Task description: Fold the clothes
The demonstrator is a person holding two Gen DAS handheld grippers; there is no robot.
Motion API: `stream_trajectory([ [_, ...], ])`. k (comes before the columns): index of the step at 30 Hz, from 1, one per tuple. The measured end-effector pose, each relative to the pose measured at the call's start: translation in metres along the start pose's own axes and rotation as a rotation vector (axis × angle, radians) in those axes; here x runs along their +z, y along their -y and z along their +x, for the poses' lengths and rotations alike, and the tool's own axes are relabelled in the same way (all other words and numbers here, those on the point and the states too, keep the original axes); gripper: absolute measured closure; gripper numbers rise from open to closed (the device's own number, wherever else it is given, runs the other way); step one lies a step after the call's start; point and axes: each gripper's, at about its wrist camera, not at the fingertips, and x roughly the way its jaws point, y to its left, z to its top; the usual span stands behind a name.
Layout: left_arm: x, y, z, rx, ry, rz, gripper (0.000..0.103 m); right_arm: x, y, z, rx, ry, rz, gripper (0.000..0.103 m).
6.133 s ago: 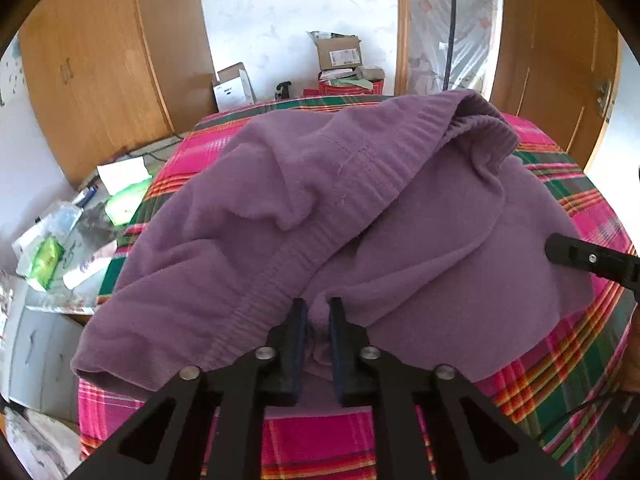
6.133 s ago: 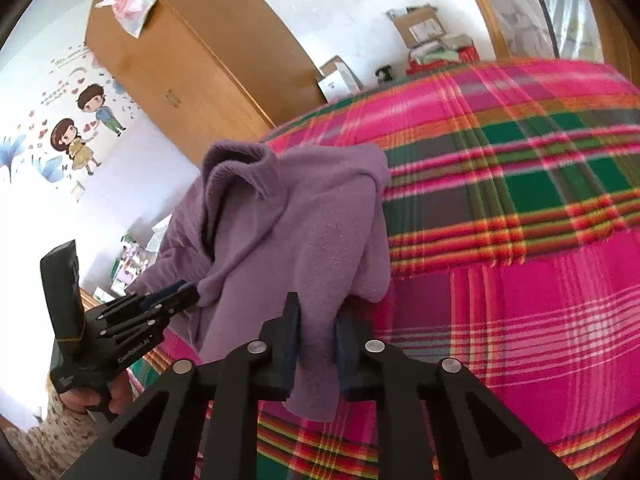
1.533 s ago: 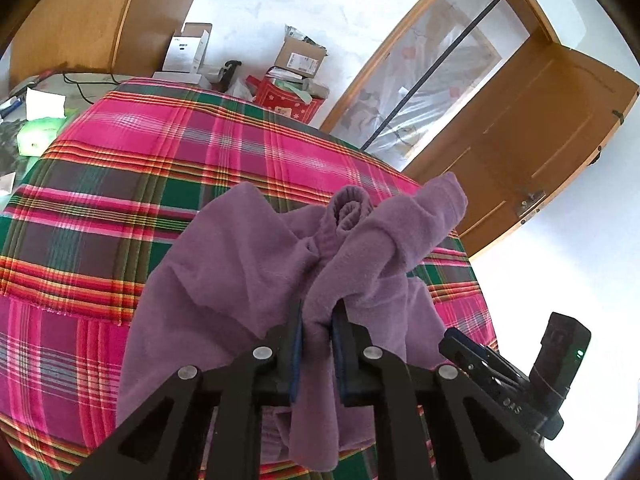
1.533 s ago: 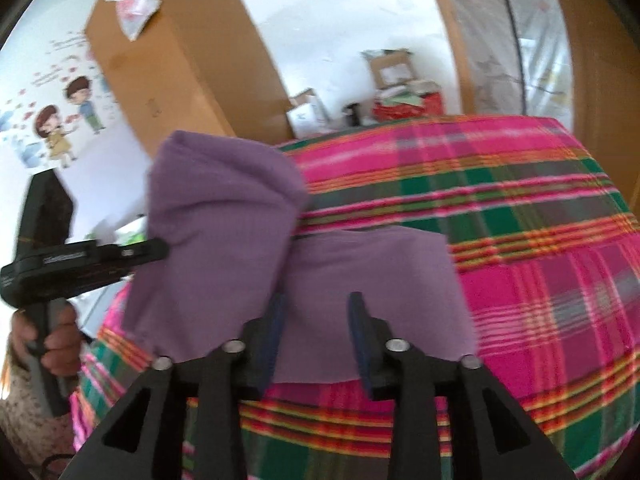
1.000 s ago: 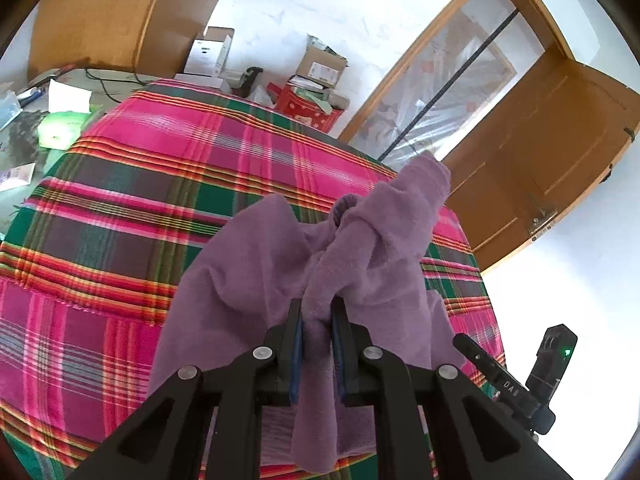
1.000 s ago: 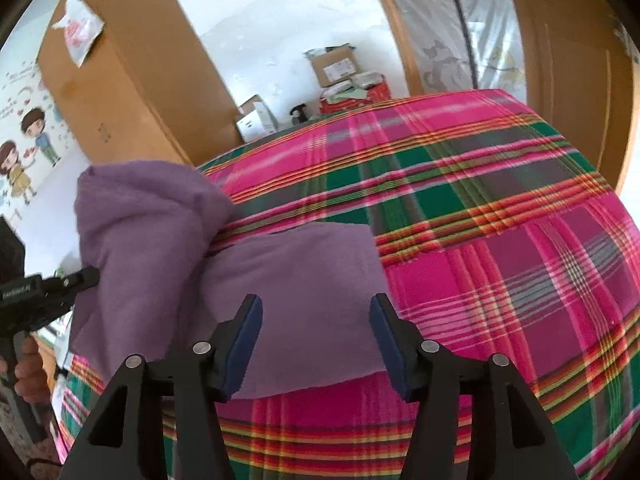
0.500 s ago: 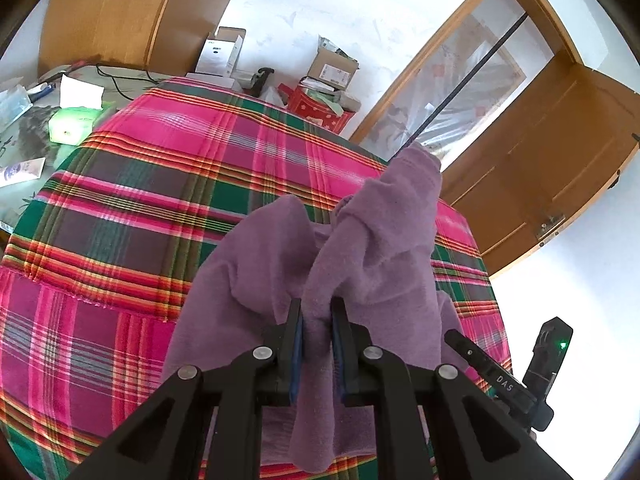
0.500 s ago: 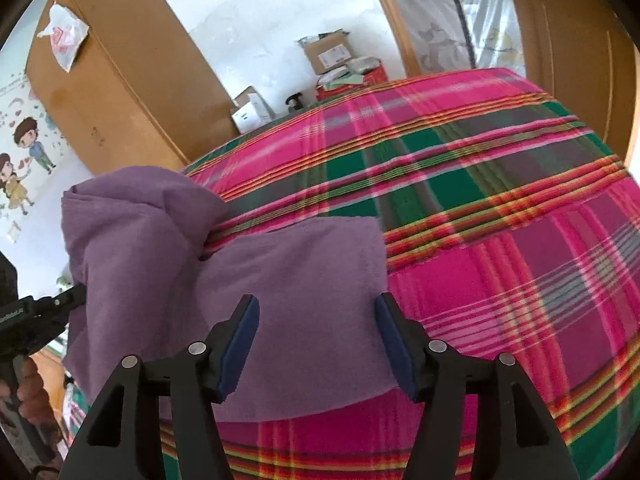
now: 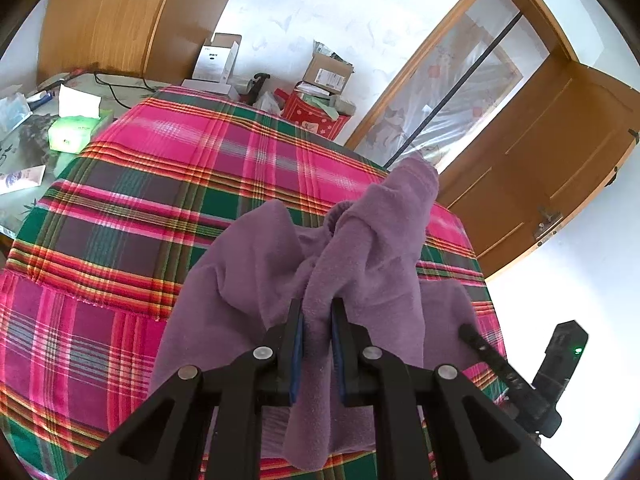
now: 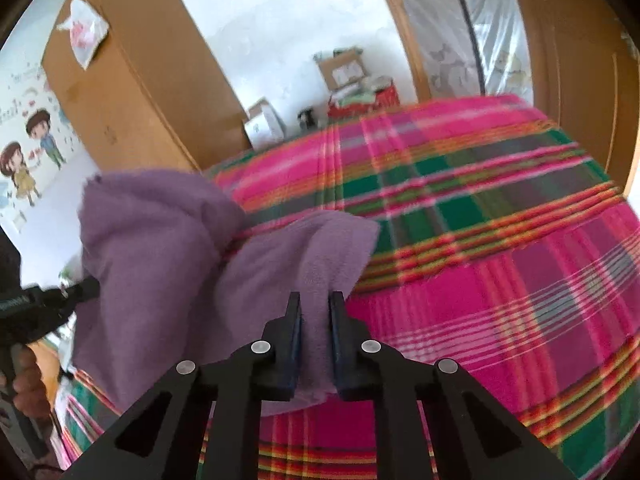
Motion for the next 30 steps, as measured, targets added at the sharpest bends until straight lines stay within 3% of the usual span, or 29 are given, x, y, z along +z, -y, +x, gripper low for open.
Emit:
stream_trajectory([
  [7,-0.004,0.017,0.003,-0.03,-0.014,0.034,0.09,0.011,0.011,-0.04,-0.038,0.089,-0.007,0.09],
  [15,-0.01,0.051,0.022,-0.074,-0.057,0.107,0.09,0.018,0.041,-0.08,-0.18,0.177,0.042,0.09],
  [19,-0.013,0.064,0.033,-0.111,-0.098,0.133,0.09,0.021,0.055,-0.087,-0.254,0.183,0.062,0.09],
  [22,-0.013,0.068,0.036,-0.122,-0.128,0.154,0.08,0.02,0.062,-0.09,-0.289,0.191,0.067,0.09],
  [30,-0.007,0.041,0.007,-0.097,-0.083,0.131,0.069,0.012,0.072,-0.068,-0.311,0.111,0.072,0.084],
])
